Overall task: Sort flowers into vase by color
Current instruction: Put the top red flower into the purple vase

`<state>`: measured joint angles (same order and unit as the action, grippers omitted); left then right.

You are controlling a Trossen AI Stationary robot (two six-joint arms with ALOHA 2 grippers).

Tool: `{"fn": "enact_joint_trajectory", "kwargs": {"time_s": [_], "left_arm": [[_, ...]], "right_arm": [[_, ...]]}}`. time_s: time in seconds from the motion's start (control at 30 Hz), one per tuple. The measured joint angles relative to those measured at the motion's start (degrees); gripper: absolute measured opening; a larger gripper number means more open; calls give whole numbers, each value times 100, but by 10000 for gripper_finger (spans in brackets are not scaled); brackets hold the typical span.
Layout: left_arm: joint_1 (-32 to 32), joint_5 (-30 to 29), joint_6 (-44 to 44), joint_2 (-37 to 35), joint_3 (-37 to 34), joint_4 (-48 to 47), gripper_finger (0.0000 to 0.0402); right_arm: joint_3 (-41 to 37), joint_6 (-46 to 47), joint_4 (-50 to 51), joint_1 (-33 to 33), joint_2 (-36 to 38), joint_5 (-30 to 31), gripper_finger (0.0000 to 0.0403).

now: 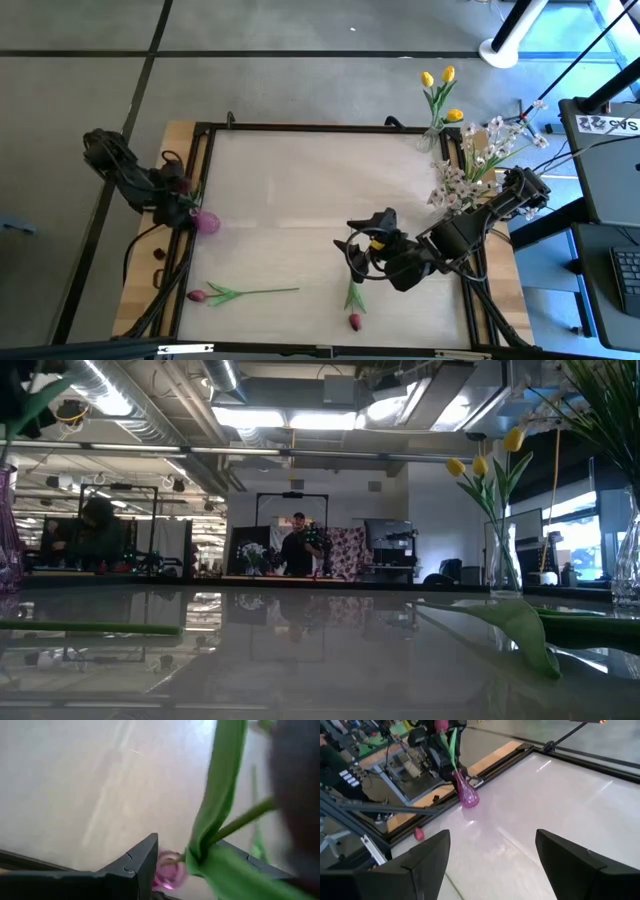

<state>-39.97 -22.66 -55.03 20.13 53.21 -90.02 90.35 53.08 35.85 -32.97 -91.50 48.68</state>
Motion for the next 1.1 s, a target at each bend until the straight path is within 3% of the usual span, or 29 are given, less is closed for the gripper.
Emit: {"fn": "enact_joint_trajectory", "kwargs": {"time_s": [0.17,0.43,0.57,0.67,0.83,1.1], "left_arm": [[0,152,563,65,-58,-4,154],[0,1420,760,60,40,0,154],[0,824,1310,49,-45,1,154],[0,809,1540,47,-313,5,154],[0,1035,1593,43,-840,109,154],[0,186,1344,47,-924,5,154]], "right_arm": [[0,0,83,0,0,-239,294],[0,75,230,0,0,-702,294],[0,81,149,0,0,-741,294],[0,87,128,0,0,-850,294],[0,302,38,0,0,-934,294],[0,411,40,0,0,-856,294]]}}
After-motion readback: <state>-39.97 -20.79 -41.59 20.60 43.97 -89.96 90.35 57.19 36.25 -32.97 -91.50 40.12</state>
